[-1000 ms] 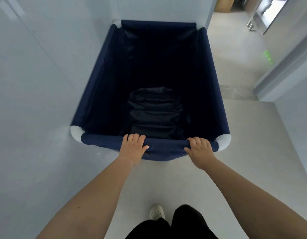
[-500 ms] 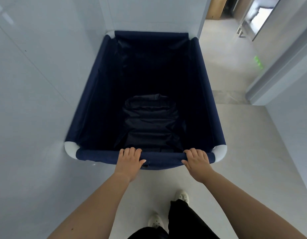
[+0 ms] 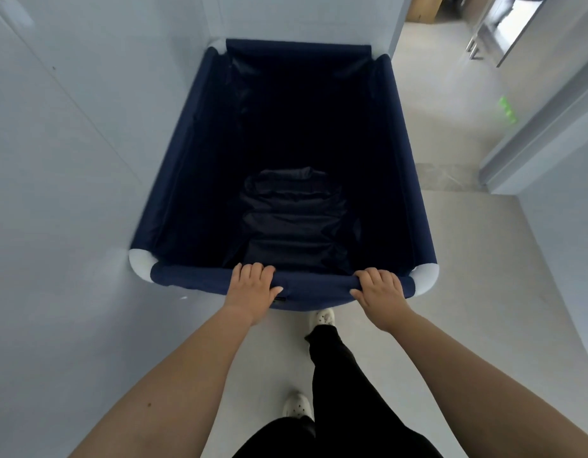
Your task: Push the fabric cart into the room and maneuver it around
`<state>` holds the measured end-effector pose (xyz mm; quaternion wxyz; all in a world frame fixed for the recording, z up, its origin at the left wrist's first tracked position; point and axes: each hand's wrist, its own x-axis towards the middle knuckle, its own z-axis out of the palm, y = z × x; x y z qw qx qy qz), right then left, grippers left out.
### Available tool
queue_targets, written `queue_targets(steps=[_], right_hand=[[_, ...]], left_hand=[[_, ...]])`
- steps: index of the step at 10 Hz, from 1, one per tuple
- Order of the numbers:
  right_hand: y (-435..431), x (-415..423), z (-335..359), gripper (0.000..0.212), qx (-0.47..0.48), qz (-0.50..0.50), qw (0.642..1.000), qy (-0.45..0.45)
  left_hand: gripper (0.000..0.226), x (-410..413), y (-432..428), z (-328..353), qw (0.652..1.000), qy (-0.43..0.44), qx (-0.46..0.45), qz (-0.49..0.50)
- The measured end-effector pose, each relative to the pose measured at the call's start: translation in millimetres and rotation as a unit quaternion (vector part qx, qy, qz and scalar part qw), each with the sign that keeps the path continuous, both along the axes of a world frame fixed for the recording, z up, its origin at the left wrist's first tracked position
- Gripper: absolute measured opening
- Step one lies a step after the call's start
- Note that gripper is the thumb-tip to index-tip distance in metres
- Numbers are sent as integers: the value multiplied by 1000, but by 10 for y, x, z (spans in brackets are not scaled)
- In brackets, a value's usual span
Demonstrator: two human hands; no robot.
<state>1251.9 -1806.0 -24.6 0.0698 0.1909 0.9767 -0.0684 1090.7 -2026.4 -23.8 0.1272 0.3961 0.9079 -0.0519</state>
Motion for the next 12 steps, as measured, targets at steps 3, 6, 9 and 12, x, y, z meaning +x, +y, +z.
queue_targets(steps=[3,6,9,12], right_hand=[[-2,2,-10,35,2,1,1000,8],[7,8,-43,36,-8,0,1000,3],[18,14,-71,34,2,6,1000,29],[94,-93,4,46,-73,-15,994,-81]], left_hand=[[51,-33,8,27,1000,-30,0,2],[50,-34,0,-12,1000,-23,0,2],[50,-39,-7,-52,1000,-5,0,-7],[55,-134,118,216,989,-122,-75,25]])
